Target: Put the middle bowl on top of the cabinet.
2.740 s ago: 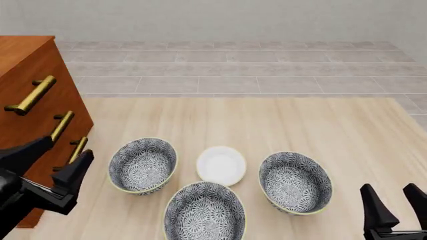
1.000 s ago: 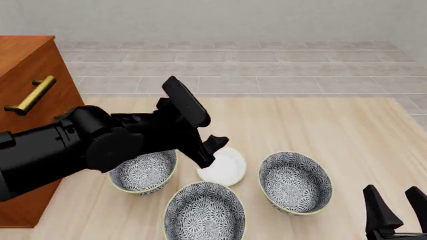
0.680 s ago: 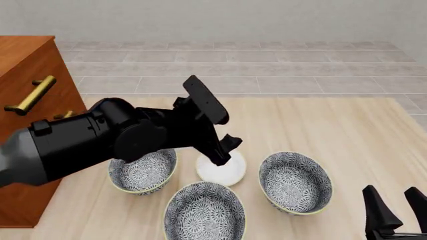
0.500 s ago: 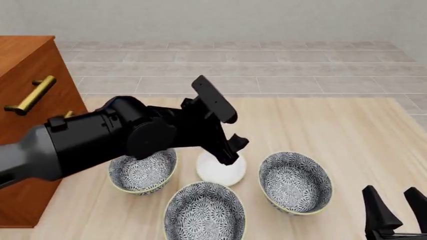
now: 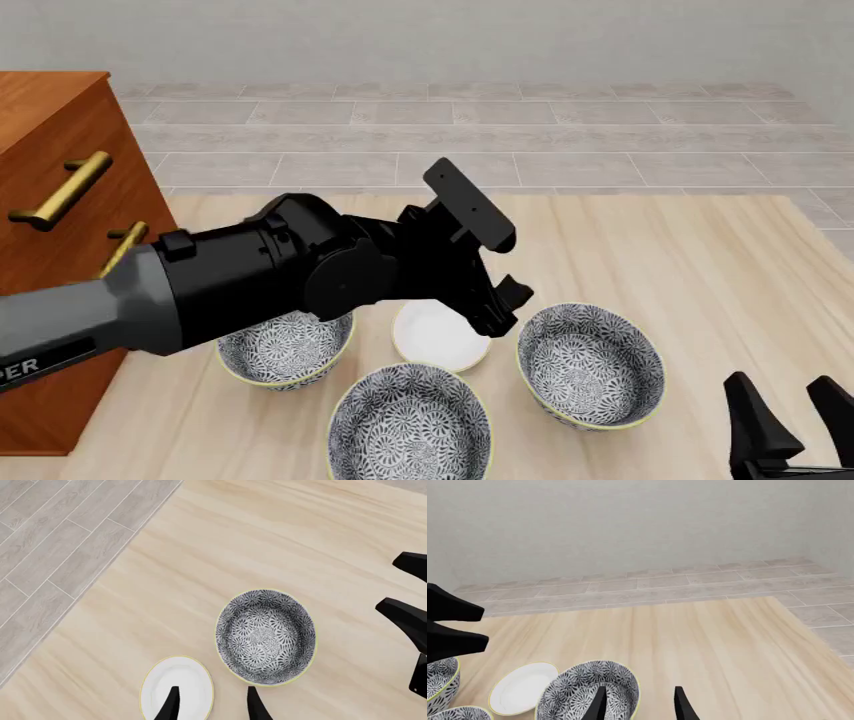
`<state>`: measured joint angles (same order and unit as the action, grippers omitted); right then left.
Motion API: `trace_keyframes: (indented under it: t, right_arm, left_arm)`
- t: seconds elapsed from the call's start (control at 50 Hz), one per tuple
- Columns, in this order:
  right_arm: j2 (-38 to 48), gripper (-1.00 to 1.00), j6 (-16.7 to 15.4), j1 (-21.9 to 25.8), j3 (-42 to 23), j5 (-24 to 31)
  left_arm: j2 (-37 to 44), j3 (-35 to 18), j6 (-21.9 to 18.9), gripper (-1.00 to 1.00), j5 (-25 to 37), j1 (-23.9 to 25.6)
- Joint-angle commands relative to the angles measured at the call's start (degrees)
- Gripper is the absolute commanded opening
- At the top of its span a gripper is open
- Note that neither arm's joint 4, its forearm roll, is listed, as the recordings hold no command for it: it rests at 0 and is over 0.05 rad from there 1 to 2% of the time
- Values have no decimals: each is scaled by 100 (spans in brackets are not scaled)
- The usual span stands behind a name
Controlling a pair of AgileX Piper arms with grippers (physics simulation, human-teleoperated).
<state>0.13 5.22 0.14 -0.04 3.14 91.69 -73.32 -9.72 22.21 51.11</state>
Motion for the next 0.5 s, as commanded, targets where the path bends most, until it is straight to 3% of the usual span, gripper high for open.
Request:
trace_keyframes:
  t: [0.02,0.5]
  right_arm:
    - [-3,100,23,-12,0,25]
    - [2,100,61,-67,2,67]
  left_arm:
    - [381,-191,100,100,-73,22]
    - [1069,-407,401,100,-307,231]
